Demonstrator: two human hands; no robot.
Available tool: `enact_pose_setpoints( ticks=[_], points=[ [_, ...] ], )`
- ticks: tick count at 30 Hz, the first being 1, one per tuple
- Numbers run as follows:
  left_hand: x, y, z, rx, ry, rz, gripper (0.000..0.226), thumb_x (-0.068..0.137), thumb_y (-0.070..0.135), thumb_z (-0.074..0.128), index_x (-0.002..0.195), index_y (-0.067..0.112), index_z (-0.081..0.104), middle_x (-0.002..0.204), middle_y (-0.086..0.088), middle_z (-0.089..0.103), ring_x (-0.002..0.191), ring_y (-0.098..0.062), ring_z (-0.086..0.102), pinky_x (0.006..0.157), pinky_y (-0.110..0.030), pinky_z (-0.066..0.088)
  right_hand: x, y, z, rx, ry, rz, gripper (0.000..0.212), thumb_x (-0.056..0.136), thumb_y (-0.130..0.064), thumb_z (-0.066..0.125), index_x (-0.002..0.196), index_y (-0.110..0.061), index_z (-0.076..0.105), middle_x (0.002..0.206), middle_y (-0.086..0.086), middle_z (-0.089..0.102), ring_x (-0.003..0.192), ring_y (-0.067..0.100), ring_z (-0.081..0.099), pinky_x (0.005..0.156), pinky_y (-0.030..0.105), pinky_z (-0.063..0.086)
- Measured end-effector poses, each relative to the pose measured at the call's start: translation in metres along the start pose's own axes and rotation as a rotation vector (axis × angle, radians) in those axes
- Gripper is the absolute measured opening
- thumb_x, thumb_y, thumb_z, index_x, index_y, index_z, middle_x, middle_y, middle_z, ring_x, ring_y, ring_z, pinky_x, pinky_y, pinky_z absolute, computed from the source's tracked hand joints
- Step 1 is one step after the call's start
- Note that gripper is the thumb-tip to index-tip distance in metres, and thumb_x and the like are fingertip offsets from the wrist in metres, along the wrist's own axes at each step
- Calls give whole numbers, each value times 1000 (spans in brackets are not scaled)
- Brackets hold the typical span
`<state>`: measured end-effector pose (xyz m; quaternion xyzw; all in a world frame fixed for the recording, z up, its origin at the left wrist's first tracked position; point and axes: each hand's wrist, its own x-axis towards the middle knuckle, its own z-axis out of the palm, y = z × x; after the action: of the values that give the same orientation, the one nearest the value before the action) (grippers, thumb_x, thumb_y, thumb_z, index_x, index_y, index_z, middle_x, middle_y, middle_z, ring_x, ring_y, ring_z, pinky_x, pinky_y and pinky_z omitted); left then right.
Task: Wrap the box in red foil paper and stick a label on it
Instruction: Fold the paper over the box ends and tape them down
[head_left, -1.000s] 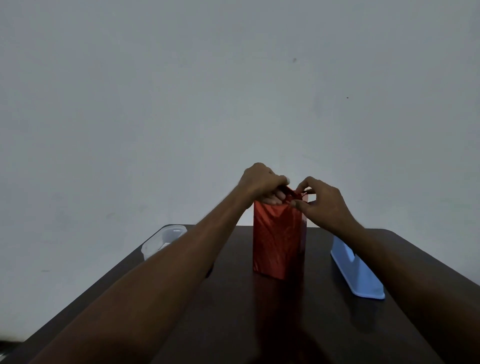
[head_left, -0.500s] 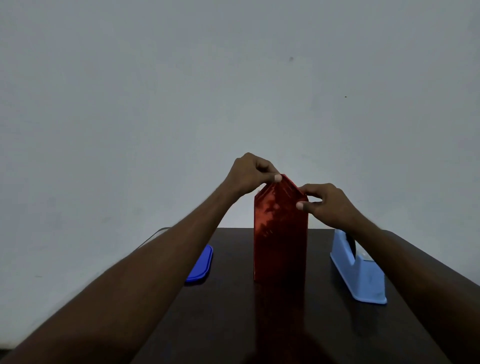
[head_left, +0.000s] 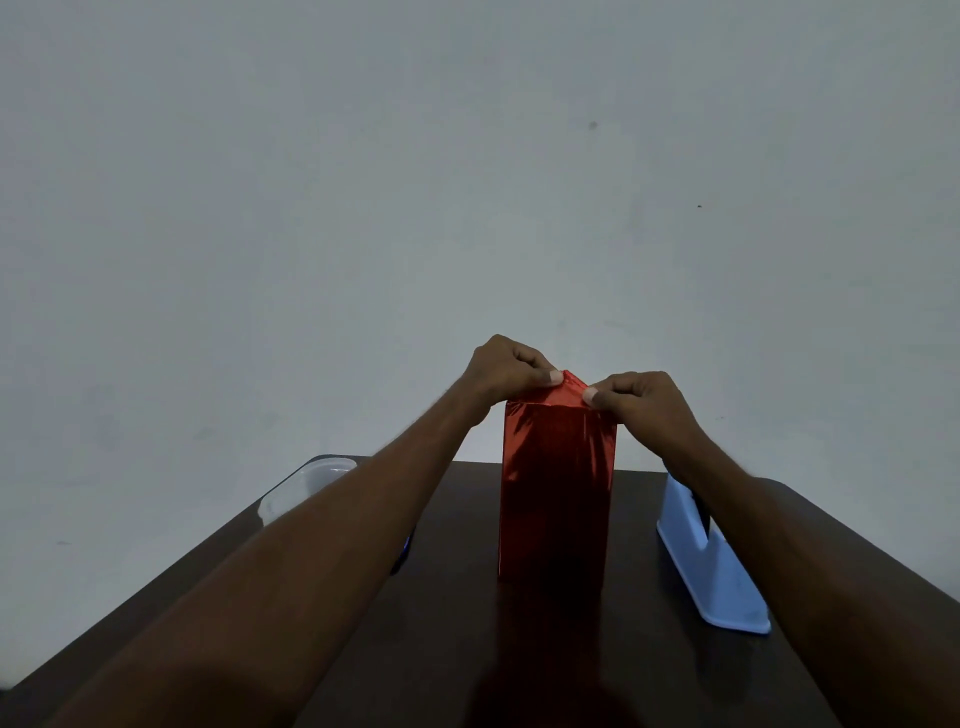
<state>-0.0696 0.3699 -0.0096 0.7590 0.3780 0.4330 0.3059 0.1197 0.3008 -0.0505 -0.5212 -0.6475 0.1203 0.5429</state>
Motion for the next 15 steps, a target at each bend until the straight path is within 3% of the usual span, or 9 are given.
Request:
enact_pose_setpoints(
  ticks=[4,7,11,15],
  points=[
    [0,-6,6,-8,23,-9,11,74,18,84,83,13,80,86,4,77,89,-6,70,77,-18,52,1,2,7,75,80,63,13,83,-21,72,72,-18,79,79,-1,76,83,23,71,89,49,56],
    [-1,-10,8,-20,27,1,11,73,17,84,82,13,80,84,3,77,89,-8,71,82,-22,55,-2,0,13,38,178,54,17,85,-22,70,72,-18,78,76,-4,75,82,17,71,85,40,56],
    [-2,-16,8,-30,24,2,10,73,18,84,83,15,80,82,5,77,87,-5,70,78,-20,56,-3,-3,17,22,210,53,9,83,-20,69,81,-23,77,82,-9,74,82,12,69,77,29,53],
    [2,-19,9,-53,0,-39,16,72,13,83,88,14,79,87,1,76,90,-12,70,75,-22,54,-3,-3,20,74,214,57,22,80,-12,65,84,-30,76,83,-7,73,72,13,65,69,30,51]
  ],
)
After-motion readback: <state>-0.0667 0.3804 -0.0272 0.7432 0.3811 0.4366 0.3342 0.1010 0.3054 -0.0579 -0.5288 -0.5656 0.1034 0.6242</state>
